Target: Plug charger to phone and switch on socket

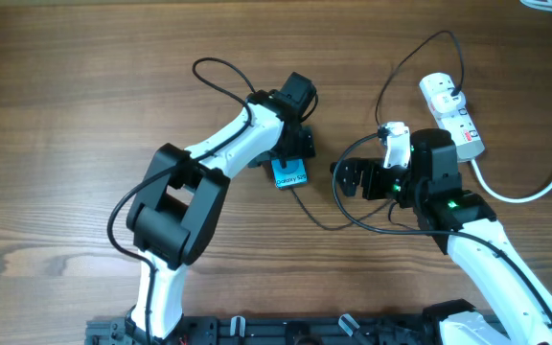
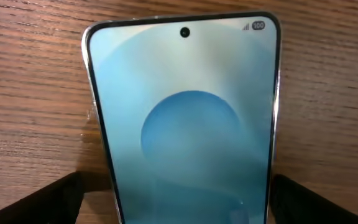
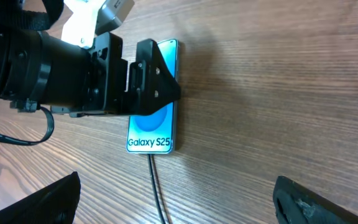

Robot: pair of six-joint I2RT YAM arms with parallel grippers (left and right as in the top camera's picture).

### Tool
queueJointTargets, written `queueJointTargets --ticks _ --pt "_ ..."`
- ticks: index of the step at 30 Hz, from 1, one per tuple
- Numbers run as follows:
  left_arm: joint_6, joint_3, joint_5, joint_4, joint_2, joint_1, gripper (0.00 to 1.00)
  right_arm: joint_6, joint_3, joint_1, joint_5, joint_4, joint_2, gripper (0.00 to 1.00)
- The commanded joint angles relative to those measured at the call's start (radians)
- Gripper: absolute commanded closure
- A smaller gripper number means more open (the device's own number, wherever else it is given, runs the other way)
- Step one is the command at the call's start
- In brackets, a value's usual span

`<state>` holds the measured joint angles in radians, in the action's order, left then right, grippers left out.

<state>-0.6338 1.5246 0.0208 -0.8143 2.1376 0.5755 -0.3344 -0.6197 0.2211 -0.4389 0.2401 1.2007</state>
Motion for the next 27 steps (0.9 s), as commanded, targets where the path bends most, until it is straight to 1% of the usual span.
queueJointTargets --ticks 1,3,4,5,6,8,10,12,14,16,17,18,20,22,25,27 --pt "-0.003 -0.002 0.003 -0.009 0.079 0.003 0.04 0.019 -0.013 0.004 0.021 0.008 0.002 0.00" --pt "-0.002 -0.002 -0.006 -0.010 0.079 0.002 0.08 0.019 -0.013 0.004 0.011 0.011 0.002 0.00" --pt "0.008 -0.002 -0.018 -0.017 0.079 0.000 0.08 0.021 -0.013 0.004 -0.013 0.016 0.002 0.00" --pt "0.031 -0.002 -0.056 -0.021 0.078 -0.006 0.09 0.045 -0.013 0.004 -0.042 0.021 0.002 0.00" --pt "0.053 0.001 -0.152 -0.019 0.075 -0.027 0.10 0.088 -0.013 0.004 -0.079 0.024 0.005 0.00" --pt "0.082 0.006 -0.278 -0.019 0.075 -0.066 0.13 0.091 -0.013 0.004 -0.107 0.023 0.022 0.00" --pt "0.133 0.006 -0.438 -0.020 0.075 -0.126 0.19 0.090 -0.013 0.004 -0.194 0.021 0.071 0.00" --pt "0.156 0.006 -0.494 -0.020 0.075 -0.162 0.21 0.085 -0.013 0.004 -0.257 -0.003 0.160 0.00" --pt "0.156 0.006 -0.492 -0.019 0.075 -0.178 0.20 0.048 -0.013 0.004 -0.280 -0.056 0.244 0.01" --pt "0.153 0.006 -0.483 0.002 0.075 -0.177 0.12 0.001 -0.013 0.004 -0.281 -0.122 0.328 0.00" --pt "0.120 0.006 -0.439 0.009 0.075 -0.164 0.04 -0.009 -0.013 0.004 -0.281 -0.139 0.358 0.00" --pt "0.092 0.006 -0.392 0.010 0.075 -0.146 0.00 -0.008 -0.013 0.004 -0.281 -0.142 0.368 0.00" --pt "0.018 0.006 -0.296 0.012 0.075 -0.106 0.00 -0.005 -0.013 0.004 -0.289 -0.135 0.365 0.00" --pt "-0.034 0.006 -0.212 0.020 0.075 -0.063 0.00 0.039 -0.014 -0.012 -0.347 -0.134 0.341 0.00" --pt "-0.037 0.004 -0.117 0.002 0.075 -0.024 0.02 0.046 -0.014 -0.026 -0.379 -0.129 0.280 0.00" --pt "-0.037 -0.005 -0.086 -0.010 0.078 -0.008 0.09 0.060 -0.014 -0.026 -0.403 -0.137 0.212 0.00"
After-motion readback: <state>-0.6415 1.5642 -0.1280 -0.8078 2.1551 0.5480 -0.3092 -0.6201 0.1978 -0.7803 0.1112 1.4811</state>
